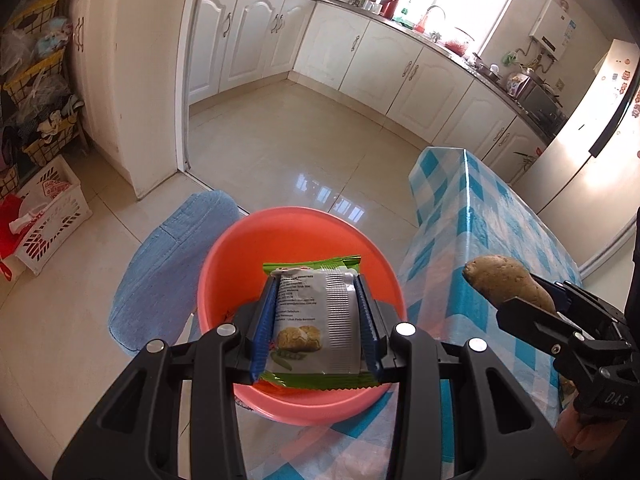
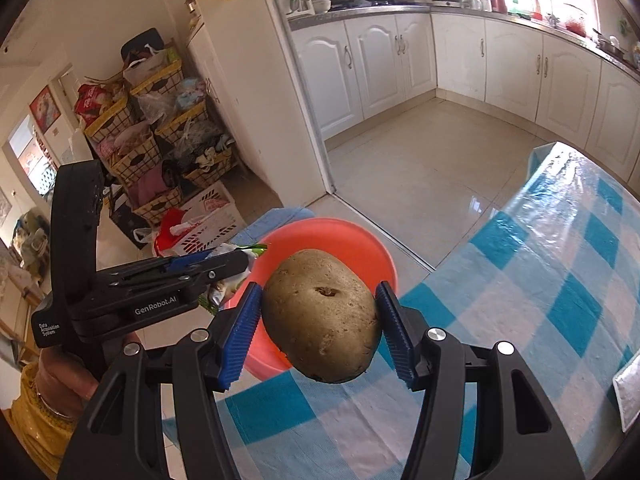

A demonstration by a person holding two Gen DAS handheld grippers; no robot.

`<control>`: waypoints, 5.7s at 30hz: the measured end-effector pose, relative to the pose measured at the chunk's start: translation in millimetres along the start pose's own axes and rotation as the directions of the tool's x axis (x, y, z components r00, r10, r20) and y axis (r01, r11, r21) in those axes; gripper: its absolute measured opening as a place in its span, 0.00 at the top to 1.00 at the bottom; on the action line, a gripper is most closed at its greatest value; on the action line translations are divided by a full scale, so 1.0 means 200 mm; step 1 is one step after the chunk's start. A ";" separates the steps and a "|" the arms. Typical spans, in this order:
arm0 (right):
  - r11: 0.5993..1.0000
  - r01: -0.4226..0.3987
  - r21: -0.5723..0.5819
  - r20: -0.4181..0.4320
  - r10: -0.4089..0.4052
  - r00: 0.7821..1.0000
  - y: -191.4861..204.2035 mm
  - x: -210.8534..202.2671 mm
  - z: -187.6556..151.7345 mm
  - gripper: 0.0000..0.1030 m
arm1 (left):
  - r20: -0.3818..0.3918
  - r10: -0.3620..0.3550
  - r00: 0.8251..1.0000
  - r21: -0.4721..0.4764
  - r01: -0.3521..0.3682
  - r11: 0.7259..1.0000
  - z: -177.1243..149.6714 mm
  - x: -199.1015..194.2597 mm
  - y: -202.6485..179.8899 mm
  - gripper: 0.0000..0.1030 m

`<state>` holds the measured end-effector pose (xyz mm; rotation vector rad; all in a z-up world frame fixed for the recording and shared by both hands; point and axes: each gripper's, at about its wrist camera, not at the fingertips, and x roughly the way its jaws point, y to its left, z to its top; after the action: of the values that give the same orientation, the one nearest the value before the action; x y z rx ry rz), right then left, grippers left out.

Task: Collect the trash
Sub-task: 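Carry the snack packet and potato over the orange bucket, then open both tools to drop the snack packet and potato into the bucket, then return both open tools to the table toward the foil tray and root, then grasp the silver foil tray with the left tool while the right tool grasps the brown root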

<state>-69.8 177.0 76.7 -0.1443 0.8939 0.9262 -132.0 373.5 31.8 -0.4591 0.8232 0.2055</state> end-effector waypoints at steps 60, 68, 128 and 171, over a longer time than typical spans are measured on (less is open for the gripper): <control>0.976 0.141 0.168 0.110 -0.160 0.981 -0.12 -0.22 -0.13 0.14 | -0.048 0.095 0.994 0.030 -0.094 0.995 -0.04 0.11 -0.04 0.14; 0.963 0.193 0.187 0.136 -0.220 0.966 -0.12 -0.35 -0.24 0.14 | -0.015 0.069 0.998 0.066 -0.067 0.996 -0.03 0.03 -0.15 0.12; 0.809 0.222 0.544 0.215 -0.390 0.896 -0.60 -1.18 -1.25 0.12 | -0.295 -0.363 0.884 0.570 0.467 0.676 -0.42 0.08 -1.69 0.12; 0.875 0.298 0.382 0.043 -0.339 0.940 -0.71 -0.87 -0.95 0.12 | -0.347 -0.376 0.859 0.422 0.501 0.756 -0.20 0.56 -1.74 0.38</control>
<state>-128.2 -110.1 44.7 0.0835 0.8960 0.4402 36.6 47.8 33.4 -0.1722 0.9427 -0.5173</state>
